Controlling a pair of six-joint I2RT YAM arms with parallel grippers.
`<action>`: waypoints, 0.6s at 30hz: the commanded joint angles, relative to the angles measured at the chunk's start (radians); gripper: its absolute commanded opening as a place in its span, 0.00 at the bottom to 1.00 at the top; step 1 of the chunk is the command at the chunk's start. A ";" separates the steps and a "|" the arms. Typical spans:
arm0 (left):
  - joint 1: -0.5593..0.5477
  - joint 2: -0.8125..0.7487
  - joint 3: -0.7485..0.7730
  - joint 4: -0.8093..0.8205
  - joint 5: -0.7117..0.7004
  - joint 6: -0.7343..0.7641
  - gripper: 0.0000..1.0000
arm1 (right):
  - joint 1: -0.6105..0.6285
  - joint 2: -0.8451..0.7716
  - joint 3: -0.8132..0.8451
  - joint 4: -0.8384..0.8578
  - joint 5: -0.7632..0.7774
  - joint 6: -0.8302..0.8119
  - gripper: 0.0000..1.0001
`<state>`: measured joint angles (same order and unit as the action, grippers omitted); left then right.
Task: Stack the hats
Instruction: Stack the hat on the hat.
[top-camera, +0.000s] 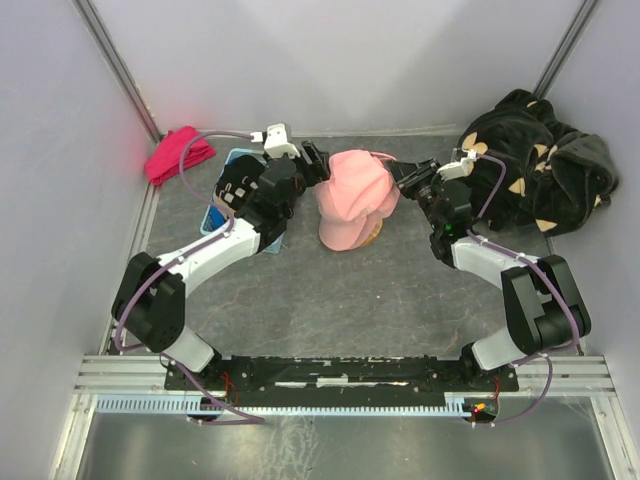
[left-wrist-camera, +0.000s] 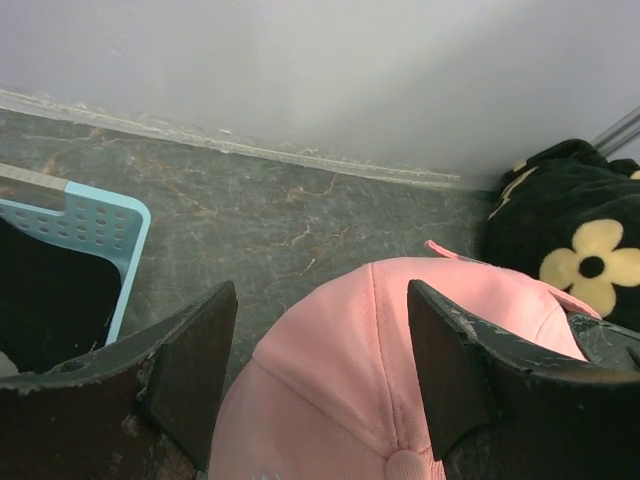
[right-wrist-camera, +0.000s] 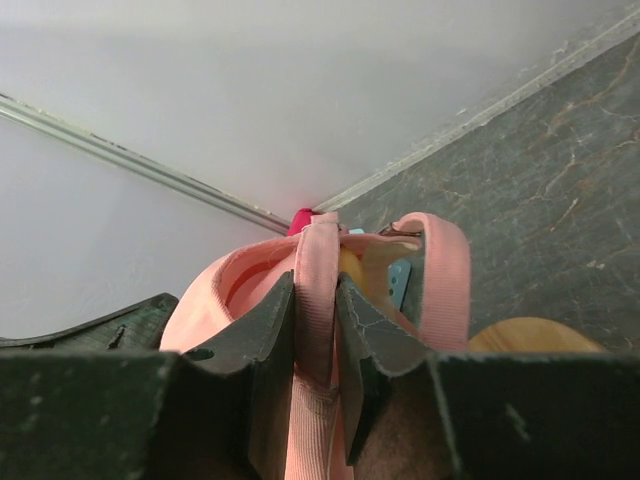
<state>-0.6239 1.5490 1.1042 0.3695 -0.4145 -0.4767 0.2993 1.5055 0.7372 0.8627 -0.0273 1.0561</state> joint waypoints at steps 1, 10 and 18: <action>-0.002 0.021 0.067 0.044 0.043 0.018 0.76 | -0.025 -0.021 -0.018 0.091 0.000 0.016 0.29; -0.005 0.081 0.129 0.025 0.112 0.020 0.76 | -0.057 0.015 -0.057 0.122 -0.004 0.029 0.31; -0.010 0.128 0.164 0.012 0.171 0.036 0.76 | -0.061 0.002 -0.049 0.040 0.014 -0.031 0.35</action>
<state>-0.6254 1.6569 1.2102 0.3676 -0.2932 -0.4767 0.2432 1.5234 0.6827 0.8989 -0.0330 1.0683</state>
